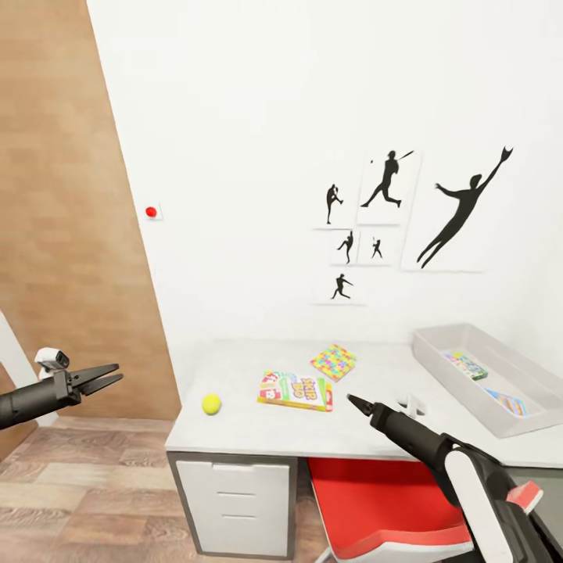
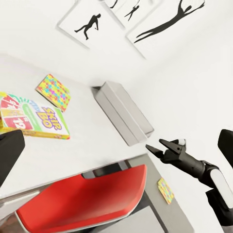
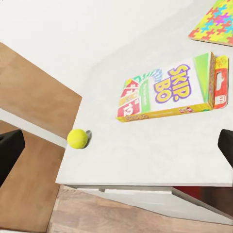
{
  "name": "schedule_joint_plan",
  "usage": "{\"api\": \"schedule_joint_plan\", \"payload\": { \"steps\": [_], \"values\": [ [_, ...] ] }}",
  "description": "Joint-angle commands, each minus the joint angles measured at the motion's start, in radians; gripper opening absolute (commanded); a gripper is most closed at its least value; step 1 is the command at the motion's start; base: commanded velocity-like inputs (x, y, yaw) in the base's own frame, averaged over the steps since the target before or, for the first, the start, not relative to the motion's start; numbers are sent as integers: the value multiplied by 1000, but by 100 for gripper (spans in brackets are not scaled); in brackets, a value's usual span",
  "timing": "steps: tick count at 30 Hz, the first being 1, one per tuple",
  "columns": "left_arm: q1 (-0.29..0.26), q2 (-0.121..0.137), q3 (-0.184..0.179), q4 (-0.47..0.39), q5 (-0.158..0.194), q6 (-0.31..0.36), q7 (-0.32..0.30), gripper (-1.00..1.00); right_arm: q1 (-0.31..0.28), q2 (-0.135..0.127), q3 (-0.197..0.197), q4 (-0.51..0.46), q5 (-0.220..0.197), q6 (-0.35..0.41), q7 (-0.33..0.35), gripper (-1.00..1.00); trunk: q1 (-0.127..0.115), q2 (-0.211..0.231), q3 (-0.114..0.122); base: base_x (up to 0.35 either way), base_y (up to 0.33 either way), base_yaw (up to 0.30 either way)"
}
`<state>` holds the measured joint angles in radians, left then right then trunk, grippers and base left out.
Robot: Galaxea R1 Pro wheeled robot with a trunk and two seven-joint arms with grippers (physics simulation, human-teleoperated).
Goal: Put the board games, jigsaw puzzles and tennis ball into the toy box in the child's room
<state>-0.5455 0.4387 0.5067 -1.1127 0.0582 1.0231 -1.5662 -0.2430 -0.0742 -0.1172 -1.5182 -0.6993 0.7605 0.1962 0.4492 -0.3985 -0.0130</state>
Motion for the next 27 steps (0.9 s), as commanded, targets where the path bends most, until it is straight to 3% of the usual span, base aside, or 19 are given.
{"api": "schedule_joint_plan", "payload": {
  "steps": [1, 7, 20, 27],
  "values": [
    [-1, 0, 0, 0, -1, 10, -5, 100, -1, -1, -3, 0, 2, 6, 6, 100, 1, -1, -2, 170, 174, 12],
    [-1, 2, 2, 1, -1, 10, -5, 100, 0, -8, -4, -2, -4, 6, 10, 100, 1, -1, -2, 137, 62, -99],
    [-1, 6, 2, 1, -1, 9, -5, 100, -1, -8, -7, 0, -1, 4, 11, 100, 1, -1, 1, 127, 71, -264],
    [-1, 8, 3, 1, -1, 9, -5, 100, 0, -1, -2, -1, 6, -1, 9, 100, 1, -1, 1, 27, 135, -68]
  ]
}}
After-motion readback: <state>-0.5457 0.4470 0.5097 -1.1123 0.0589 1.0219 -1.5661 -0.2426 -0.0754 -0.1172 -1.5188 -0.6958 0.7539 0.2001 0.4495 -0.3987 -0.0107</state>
